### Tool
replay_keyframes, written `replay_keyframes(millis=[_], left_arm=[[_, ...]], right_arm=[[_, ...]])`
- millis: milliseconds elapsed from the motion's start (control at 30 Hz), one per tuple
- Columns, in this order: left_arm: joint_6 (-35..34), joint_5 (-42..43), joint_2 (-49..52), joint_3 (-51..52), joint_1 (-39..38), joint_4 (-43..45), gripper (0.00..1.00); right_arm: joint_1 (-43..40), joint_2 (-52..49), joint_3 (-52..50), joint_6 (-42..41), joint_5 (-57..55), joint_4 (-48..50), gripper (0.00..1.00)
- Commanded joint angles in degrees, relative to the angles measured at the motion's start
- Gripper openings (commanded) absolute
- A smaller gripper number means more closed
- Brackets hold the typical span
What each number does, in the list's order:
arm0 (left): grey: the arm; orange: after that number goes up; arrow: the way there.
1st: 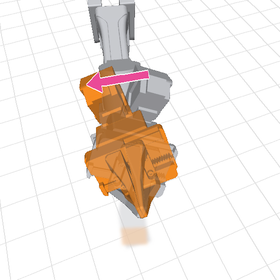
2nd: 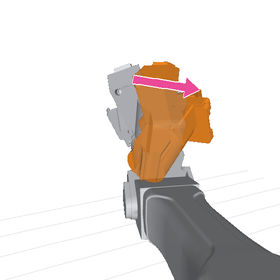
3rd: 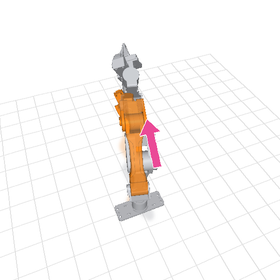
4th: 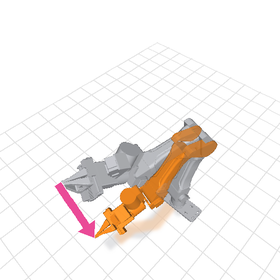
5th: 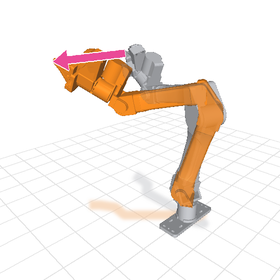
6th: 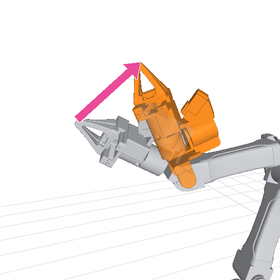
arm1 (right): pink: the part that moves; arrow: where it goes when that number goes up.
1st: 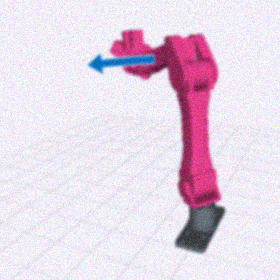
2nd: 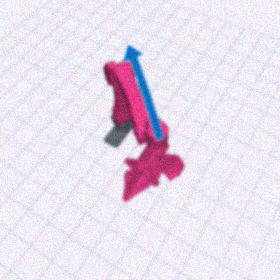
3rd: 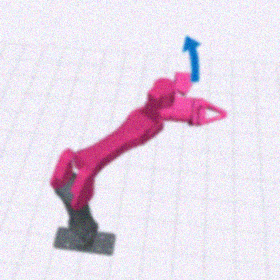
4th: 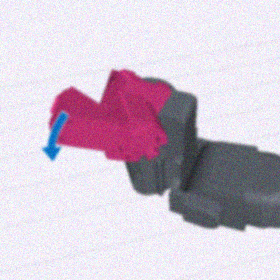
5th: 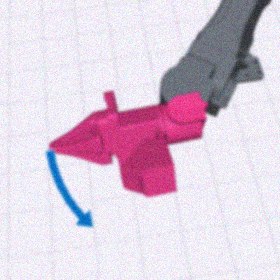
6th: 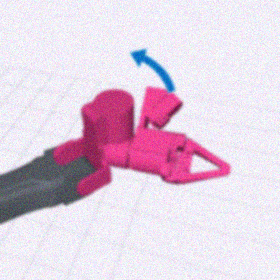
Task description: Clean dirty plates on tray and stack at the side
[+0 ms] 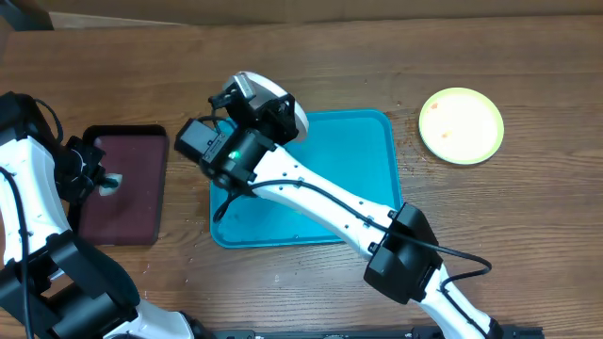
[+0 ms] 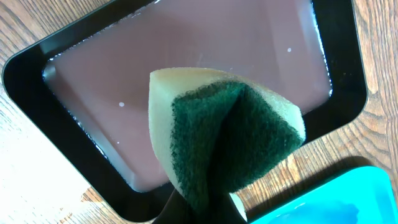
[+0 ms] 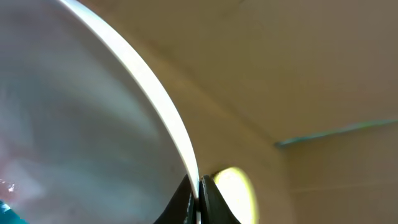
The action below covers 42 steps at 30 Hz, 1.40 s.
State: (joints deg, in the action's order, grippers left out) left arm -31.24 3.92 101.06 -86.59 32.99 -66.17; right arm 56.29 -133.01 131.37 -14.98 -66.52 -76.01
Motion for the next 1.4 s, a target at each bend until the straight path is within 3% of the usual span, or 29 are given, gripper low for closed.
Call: replay_keyframes(millis=[0, 233, 400, 567, 800, 1033, 1367], left_arm=[[1.5, 0.4, 0.1, 0.3, 0.0, 0.1, 0.04], [1.5, 0.4, 0.1, 0.3, 0.0, 0.2, 0.04], [1.6, 0.3, 0.1, 0.3, 0.0, 0.1, 0.04], [1.7, 0.3, 0.1, 0.3, 0.0, 0.3, 0.04], [1.7, 0.3, 0.1, 0.3, 0.0, 0.6, 0.05], [1.7, 0.3, 0.1, 0.3, 0.0, 0.7, 0.04], [1.7, 0.3, 0.1, 0.3, 0.0, 0.7, 0.04]], right_arm=[[-5.0, 3.6, 1.9, -2.7, 19.6, 0.0, 0.04], [-25.6, 7.5, 1.9, -5.0, 60.9, -1.8, 0.04], [-44.5, 7.4, 0.9, -4.3, 78.0, -5.8, 0.04], [-60.2, 6.9, -3.0, -2.3, 79.6, -8.8, 0.04], [-72.4, 6.9, -12.1, 0.5, 79.7, -5.7, 0.04], [-77.9, 6.9, -20.0, 0.2, 79.7, 0.3, 0.04], [-76.8, 6.9, -22.6, 0.2, 79.7, 1.4, 0.05]])
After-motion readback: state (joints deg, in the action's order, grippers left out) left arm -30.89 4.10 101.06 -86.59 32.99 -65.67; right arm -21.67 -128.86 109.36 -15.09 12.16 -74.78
